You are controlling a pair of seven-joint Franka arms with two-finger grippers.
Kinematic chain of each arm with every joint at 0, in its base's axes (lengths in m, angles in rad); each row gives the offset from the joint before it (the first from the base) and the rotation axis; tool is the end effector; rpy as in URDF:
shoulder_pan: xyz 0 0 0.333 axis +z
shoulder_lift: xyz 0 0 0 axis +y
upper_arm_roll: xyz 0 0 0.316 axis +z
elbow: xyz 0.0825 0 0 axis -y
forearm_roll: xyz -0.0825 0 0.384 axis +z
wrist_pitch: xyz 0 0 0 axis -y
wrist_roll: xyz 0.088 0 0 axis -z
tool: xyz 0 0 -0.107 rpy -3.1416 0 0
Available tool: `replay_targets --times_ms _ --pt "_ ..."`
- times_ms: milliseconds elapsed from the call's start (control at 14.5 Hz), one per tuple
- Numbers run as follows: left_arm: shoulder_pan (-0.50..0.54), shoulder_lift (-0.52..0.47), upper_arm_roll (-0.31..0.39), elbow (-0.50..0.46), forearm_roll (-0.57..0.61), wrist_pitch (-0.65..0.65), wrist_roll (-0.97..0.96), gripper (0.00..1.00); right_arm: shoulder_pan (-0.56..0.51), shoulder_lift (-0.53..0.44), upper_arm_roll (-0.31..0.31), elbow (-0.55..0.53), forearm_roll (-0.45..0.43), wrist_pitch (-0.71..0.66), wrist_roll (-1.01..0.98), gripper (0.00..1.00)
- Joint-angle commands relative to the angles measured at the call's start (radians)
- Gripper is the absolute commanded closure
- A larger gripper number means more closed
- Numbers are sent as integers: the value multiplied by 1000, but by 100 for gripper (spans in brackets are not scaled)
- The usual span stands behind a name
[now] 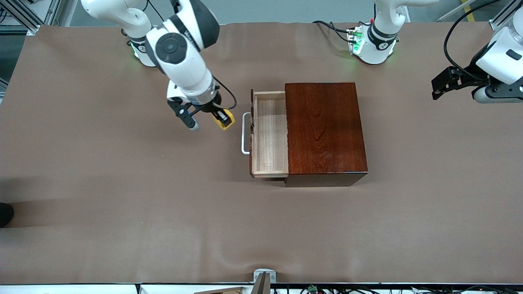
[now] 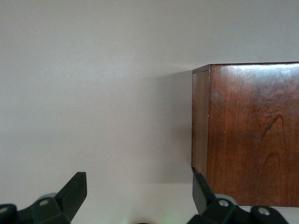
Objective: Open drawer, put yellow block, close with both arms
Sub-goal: 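Lower the yellow cube into the open drawer with the right gripper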
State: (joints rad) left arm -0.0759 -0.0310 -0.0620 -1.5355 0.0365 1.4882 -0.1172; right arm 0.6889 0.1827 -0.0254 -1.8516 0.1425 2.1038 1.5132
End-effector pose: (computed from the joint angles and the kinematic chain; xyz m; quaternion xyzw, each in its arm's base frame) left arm 0.5320 -0.0702 0.6508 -0.9997 0.0090 0.0057 0.0200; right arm 0.4794 0.3842 0.4307 -0.8945 0.4417 0.0372 0.0587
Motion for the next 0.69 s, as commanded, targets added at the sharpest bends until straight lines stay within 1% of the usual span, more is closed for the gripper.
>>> replay_targets --times_ms 0,207,413,482,620 --pt "13 -26 -7 -18 -18 4 31 0 46 73 -13 97 17 -18 184 100" --pt "11 -26 -12 -20 -21 4 31 0 108 139 -13 165 19 -11 319 100" --pt "10 -30 -15 -25 -21 -8 31 0 153 231 -14 268 15 -11 493 100" --pt "11 -30 -15 -23 -21 -9 31 0 162 248 -14 288 9 -11 537 100" --pt "13 -30 -15 -25 -21 -9 31 0 178 253 -14 292 9 -11 564 100"
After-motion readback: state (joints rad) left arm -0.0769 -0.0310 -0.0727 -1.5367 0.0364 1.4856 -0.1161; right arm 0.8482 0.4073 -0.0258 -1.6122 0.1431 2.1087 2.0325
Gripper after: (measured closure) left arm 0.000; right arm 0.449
